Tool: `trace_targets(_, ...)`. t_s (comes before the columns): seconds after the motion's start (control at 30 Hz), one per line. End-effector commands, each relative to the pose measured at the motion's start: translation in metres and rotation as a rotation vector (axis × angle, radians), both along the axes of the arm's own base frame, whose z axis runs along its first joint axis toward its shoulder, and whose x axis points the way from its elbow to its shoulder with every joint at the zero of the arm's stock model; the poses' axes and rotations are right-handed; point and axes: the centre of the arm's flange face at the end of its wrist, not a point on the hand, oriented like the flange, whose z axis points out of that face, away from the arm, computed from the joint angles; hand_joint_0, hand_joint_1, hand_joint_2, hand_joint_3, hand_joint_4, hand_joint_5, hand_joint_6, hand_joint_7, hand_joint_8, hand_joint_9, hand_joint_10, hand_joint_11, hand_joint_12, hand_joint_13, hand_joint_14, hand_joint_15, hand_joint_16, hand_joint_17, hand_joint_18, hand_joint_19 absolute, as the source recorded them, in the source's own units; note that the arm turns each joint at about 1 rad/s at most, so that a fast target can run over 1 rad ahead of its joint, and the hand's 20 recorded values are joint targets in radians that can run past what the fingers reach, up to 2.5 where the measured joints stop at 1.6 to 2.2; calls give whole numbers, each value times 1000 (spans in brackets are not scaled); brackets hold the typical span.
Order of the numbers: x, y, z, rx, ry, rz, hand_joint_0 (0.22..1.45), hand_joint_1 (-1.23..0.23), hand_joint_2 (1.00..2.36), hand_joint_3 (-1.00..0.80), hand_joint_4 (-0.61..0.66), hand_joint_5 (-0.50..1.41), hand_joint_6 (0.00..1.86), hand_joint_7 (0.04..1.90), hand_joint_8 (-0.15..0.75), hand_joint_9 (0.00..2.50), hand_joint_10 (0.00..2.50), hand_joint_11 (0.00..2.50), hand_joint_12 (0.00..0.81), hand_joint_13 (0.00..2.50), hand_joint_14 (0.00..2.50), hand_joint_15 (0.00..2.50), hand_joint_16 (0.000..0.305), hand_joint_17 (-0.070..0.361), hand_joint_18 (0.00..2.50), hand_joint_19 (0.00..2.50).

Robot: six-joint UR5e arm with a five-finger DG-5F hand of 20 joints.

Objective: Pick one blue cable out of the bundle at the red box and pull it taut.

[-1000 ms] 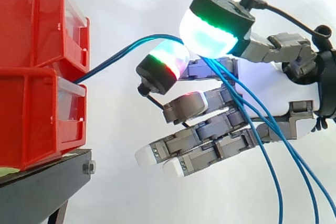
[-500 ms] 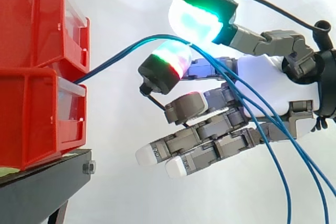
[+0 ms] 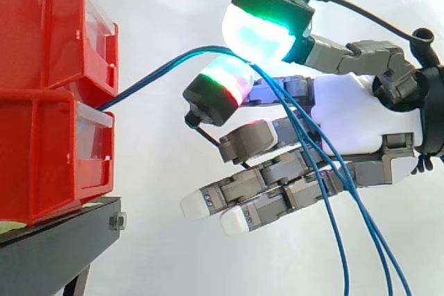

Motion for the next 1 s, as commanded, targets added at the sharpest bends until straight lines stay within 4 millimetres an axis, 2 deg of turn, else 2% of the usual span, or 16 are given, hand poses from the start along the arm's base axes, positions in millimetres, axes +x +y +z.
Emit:
trace_targets(0.0,0,0,1,1,-2,0,653,-901,1021,-222,-155,-186,834,1333,258,834,180,1976,432,519,10,316,58,131,526,304)
trace_targets(0.17,1,0,2,2,-5,0,695,-949,1021,-220,-180,-198,846,1281,250,808,208,1949,430,518,10,298,58,131,542,268)
trace_targets(0.4,2,0,4,2,-8,0,776,-1000,1018,-288,-152,-208,833,1247,239,718,128,1952,415,484,8,250,58,130,558,194)
trace_targets(0.83,2,0,4,2,-9,0,794,-1033,1015,-319,-204,-241,830,1231,224,555,77,1909,396,376,7,199,57,129,516,135)
trace_targets(0.97,2,0,4,2,-9,0,785,-1054,1012,-351,-206,-249,828,1232,221,492,132,1853,391,330,6,179,58,130,490,108)
